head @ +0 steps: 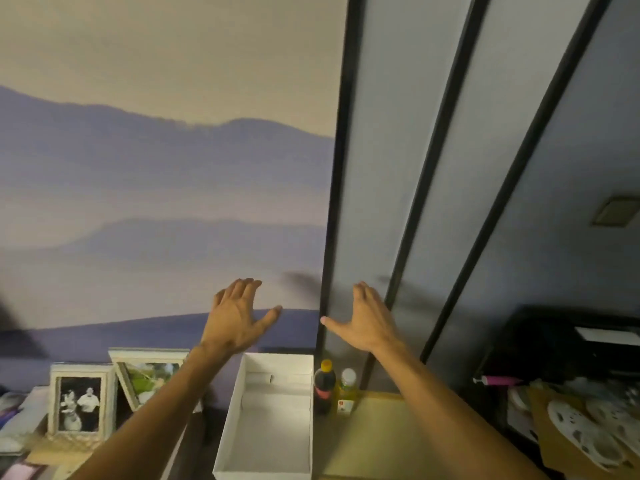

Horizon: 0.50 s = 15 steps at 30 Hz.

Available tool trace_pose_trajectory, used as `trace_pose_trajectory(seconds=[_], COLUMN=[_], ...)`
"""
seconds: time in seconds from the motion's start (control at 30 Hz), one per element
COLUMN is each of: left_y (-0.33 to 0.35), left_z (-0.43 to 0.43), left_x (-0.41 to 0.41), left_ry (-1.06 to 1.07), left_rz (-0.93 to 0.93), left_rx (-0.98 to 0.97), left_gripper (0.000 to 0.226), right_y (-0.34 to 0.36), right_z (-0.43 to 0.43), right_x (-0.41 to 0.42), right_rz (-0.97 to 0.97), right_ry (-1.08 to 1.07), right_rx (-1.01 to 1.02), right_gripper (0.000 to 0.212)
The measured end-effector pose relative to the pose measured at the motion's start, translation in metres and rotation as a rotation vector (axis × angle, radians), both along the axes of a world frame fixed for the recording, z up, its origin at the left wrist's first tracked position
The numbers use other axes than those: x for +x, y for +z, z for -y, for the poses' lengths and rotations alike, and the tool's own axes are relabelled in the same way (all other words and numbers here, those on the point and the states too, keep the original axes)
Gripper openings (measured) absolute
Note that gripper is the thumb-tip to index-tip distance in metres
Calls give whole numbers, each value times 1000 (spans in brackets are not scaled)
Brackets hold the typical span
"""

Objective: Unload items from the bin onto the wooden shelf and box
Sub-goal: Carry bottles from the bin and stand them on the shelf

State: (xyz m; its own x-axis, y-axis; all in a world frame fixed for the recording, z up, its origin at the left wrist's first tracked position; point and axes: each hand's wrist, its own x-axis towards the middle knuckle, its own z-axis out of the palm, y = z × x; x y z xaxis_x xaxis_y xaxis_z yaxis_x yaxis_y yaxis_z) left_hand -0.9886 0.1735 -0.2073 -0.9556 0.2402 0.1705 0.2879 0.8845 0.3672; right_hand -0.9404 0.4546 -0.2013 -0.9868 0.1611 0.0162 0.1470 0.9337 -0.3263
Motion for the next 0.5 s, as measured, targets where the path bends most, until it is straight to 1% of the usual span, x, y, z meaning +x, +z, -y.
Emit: trace_pose_trajectory(seconds=[0.1, 0.17, 0.3, 0.5], left_y=[31, 45, 57, 60], left_z=[36, 59, 109, 206], left_x=[29, 55, 123, 237], left_ry=[87, 157, 324, 653], left_rz=[-110, -138, -123, -119], left_rx=[-25, -42, -63, -76], left_gripper=[97, 97, 102, 97], right_y=[38, 56, 79, 86], right_z=[24, 43, 102, 227], right_x=[11, 19, 39, 89], right_rz=[-78, -124, -177, -153], right_ry=[66, 120, 244, 506], right_rx=[25, 3, -55, -107], right_gripper=[126, 122, 114, 118])
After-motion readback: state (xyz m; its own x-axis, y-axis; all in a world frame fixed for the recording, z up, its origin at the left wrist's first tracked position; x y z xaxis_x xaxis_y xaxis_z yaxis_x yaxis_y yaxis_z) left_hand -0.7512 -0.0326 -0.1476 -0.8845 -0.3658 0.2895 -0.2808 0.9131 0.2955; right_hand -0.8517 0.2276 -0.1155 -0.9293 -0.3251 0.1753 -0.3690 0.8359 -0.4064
